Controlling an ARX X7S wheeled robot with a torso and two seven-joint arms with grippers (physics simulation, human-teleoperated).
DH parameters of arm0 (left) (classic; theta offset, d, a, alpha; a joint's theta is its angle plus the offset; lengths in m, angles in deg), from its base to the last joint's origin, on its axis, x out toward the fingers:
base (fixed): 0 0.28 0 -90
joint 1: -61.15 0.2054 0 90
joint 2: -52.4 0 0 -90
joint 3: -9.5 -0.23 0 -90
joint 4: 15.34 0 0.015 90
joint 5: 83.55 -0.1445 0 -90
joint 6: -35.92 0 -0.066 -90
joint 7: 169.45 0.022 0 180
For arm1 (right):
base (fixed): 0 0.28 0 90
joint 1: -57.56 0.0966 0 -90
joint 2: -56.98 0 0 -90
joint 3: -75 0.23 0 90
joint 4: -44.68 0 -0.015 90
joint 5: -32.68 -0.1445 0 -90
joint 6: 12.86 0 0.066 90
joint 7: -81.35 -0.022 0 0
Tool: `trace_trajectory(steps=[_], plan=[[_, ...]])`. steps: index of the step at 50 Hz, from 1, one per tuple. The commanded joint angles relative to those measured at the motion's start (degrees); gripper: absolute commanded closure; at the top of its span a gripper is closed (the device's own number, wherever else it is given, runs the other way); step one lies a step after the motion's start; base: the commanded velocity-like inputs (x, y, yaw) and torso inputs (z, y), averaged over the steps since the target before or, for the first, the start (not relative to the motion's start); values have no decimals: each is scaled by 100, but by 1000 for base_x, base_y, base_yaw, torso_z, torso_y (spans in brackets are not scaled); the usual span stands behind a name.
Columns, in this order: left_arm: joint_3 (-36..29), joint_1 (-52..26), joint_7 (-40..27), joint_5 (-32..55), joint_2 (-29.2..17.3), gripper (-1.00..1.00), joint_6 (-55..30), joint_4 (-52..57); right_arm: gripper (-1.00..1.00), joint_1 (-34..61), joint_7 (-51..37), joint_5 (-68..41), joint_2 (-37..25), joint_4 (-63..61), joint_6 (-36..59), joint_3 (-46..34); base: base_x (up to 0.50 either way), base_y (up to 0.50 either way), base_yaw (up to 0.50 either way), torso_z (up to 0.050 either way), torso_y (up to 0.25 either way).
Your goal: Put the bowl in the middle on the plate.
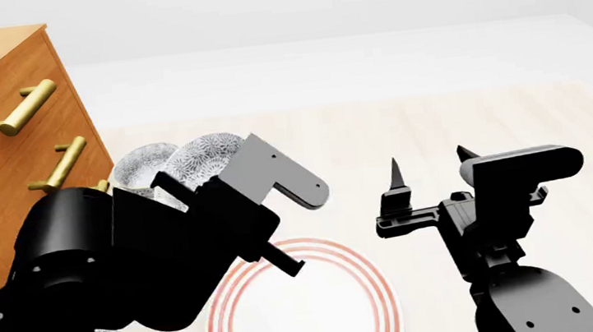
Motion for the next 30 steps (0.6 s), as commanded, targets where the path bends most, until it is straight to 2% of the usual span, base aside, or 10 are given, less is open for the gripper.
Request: trace_trajectory(steps=[1,7,12,17,30], plan=[[-1007,193,-1142,1312,-32,100,70,1290,-100,62,-51,-52,-22,-52,53,21,0,0,0,0,0],[-1501,285,-999,915,72,100,84,1670,-100,35,-54,-70,-24,6,-21,29,0,0,0,0,0],[-1933,203,-363,39,15,100,264,1972,-100,37,-73,-94,-42,-51,21,25,0,0,0,0,2],[-2223,90,42,-370,0,100,416,1919,-100,-15,-82,-115,-50,-54,-21,42,0,0,0,0,0],[-2751,47,381,-647,102,100,518,1706,-100,-74,-123,-194,-87,-136,16,96,0,0,0,0,0]])
